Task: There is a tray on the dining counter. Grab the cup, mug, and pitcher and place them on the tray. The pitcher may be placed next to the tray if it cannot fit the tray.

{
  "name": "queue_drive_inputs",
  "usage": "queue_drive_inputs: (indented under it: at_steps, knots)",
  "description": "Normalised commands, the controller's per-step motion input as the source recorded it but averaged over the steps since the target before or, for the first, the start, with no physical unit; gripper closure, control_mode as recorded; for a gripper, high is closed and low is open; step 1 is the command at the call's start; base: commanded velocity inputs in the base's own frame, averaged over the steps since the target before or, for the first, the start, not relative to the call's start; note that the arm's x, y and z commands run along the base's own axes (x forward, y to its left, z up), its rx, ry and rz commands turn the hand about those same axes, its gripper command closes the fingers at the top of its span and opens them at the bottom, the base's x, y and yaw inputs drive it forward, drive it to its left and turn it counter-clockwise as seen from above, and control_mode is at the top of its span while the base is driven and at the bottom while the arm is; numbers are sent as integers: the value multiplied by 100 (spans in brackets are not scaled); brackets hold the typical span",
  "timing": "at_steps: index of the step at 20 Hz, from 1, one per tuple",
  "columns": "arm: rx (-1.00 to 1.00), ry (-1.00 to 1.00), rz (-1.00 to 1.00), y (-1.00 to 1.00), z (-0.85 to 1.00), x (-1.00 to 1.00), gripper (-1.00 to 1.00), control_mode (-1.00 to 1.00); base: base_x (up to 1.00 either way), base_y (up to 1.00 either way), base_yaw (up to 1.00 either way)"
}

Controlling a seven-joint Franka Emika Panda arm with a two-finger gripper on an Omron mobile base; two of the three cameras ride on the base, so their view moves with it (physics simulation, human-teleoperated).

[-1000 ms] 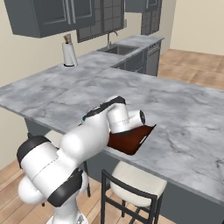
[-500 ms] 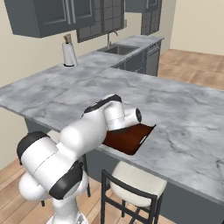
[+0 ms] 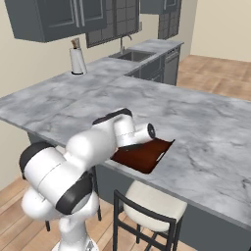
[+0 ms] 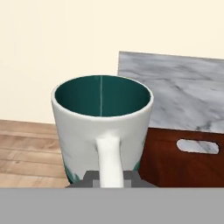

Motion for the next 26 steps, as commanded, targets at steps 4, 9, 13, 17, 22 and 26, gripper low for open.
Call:
queue_drive_inputs:
  at_steps: [4,9,13,17,22,26]
  knots:
    - [0,0,-4,0,-3,31,100,-100,0,0,0]
    - [0,0,-3,0,-1,30,100,-100,0,0,0]
    - [0,0,0,0,-15,8,100,-100,0,0,0]
    - [0,0,0,0,-29,3,100,-100,0,0,0]
    - [0,-2,0,0,-23,11,100,-100,0,0,0]
    - [0,-1,0,0,-1,25,100,-100,0,0,0]
